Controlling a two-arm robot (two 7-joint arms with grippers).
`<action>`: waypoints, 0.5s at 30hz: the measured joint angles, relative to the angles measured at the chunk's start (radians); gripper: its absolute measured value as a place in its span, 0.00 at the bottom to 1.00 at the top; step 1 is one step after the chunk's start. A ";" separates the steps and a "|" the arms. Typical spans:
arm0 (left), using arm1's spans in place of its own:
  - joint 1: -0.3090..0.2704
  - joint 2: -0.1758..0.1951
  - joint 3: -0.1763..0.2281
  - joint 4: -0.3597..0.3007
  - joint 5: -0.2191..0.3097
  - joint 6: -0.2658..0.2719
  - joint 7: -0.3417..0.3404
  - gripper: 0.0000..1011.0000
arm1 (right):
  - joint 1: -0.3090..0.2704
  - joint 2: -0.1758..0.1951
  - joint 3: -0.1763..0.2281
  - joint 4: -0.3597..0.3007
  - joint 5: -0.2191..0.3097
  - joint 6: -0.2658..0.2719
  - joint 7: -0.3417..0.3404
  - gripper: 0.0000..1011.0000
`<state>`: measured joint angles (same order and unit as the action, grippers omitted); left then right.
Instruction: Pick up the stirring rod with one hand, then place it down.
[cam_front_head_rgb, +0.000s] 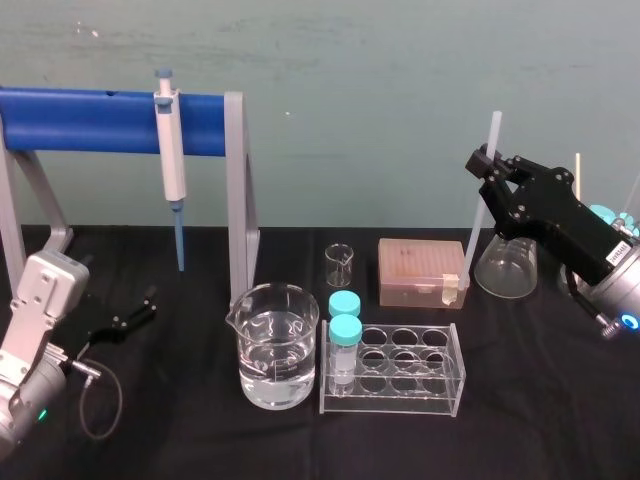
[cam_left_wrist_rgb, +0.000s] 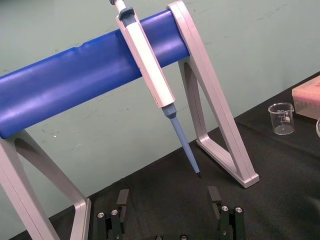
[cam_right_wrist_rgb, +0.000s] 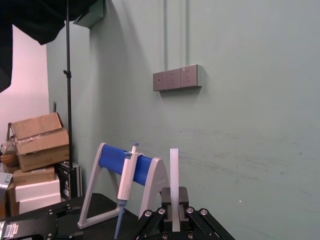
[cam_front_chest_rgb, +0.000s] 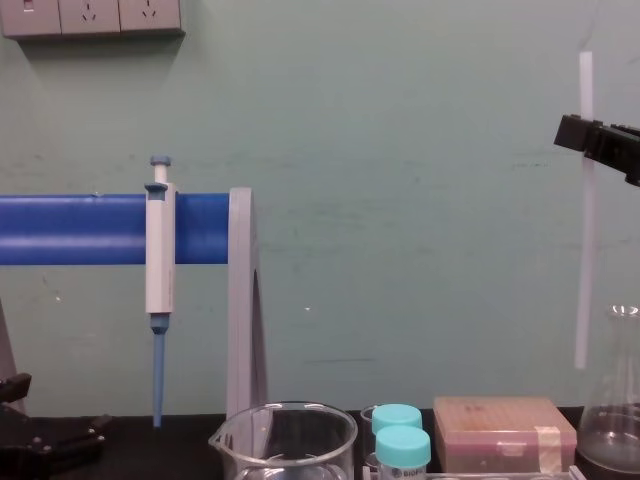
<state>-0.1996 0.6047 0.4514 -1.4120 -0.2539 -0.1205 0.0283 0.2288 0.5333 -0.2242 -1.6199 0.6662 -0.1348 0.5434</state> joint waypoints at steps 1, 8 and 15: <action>0.000 0.000 0.000 0.000 0.000 0.000 0.000 0.99 | 0.000 0.000 0.000 0.000 0.000 0.000 0.000 0.07; 0.000 0.000 0.000 0.000 0.000 0.000 0.000 0.99 | 0.002 -0.001 -0.003 0.003 0.000 0.000 0.000 0.07; 0.000 0.000 0.000 0.000 0.000 0.000 0.000 0.99 | 0.005 -0.002 -0.006 0.005 -0.001 0.000 0.001 0.07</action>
<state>-0.1996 0.6047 0.4514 -1.4120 -0.2539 -0.1205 0.0283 0.2334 0.5316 -0.2303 -1.6147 0.6657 -0.1351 0.5448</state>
